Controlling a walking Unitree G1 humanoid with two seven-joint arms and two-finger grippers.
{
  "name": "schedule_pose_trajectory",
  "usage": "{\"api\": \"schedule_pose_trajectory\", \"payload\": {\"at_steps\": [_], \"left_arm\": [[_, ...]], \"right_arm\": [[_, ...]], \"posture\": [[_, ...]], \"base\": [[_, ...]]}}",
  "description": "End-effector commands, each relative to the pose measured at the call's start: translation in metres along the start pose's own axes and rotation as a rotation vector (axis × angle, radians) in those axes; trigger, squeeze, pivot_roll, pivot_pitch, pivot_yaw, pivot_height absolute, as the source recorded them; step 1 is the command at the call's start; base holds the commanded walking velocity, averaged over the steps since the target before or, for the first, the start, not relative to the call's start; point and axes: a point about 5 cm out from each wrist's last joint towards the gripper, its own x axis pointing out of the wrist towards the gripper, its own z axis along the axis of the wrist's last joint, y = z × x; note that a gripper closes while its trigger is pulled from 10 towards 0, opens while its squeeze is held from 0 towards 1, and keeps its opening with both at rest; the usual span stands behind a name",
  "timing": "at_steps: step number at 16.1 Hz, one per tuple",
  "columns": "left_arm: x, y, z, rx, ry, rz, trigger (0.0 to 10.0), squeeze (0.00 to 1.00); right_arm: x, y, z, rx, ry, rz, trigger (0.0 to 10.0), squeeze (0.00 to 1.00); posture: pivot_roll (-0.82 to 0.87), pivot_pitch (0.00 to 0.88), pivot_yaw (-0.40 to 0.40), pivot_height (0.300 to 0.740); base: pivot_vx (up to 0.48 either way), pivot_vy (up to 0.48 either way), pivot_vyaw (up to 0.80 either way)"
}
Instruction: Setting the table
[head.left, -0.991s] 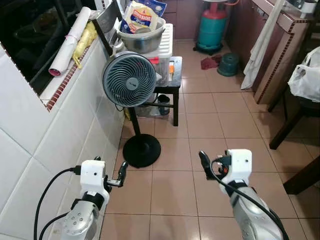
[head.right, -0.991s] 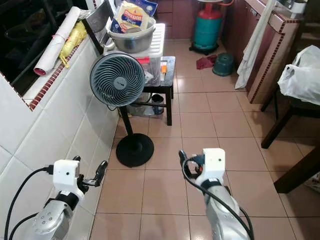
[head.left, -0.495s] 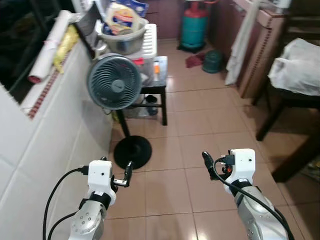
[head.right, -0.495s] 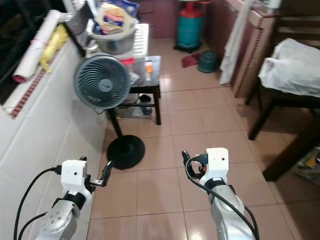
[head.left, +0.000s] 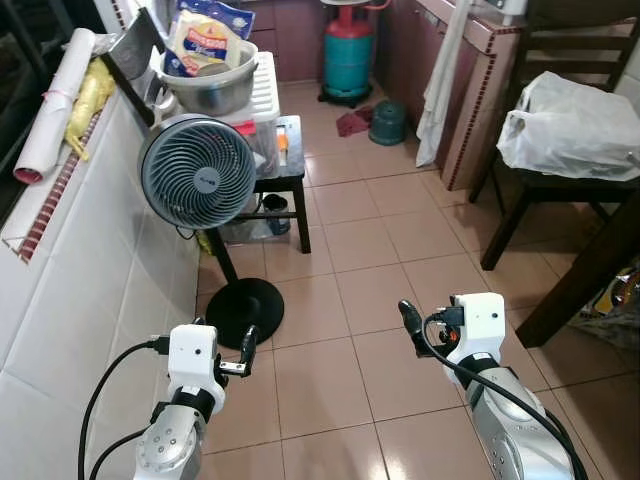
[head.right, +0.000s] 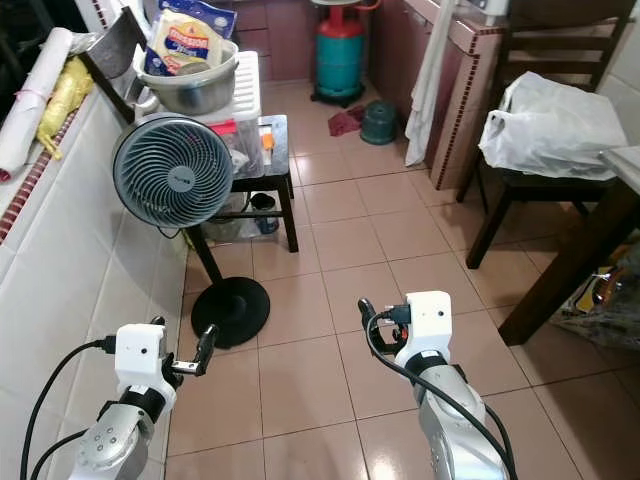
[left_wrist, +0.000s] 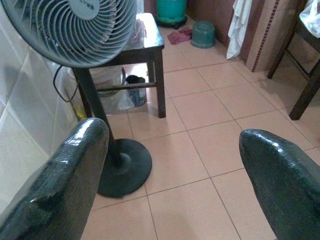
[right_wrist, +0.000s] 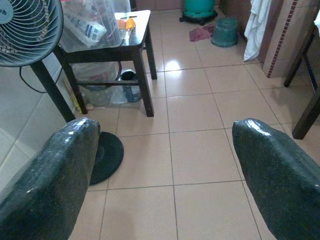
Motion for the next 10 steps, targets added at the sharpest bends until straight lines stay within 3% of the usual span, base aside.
{"api": "schedule_pose_trajectory", "payload": {"at_steps": [1,10], "left_arm": [[-0.0011,0.0054,-0.0041,0.017,0.015,0.010,10.0,0.00],[-0.0030,0.0057,-0.0043,0.024,0.015,0.017,10.0,0.00]], "right_arm": [[0.0009,0.0021,-0.0005,-0.005,0.007,0.014,10.0,0.00],[-0.0017,0.0023,-0.0017,-0.003,0.011,0.007,10.0,0.00]], "posture": [[-0.16,0.069,0.076,0.740],[-0.17,0.081,0.085,0.740]], "base": [[0.000,0.000,-0.78],[0.000,0.000,-0.78]]}}
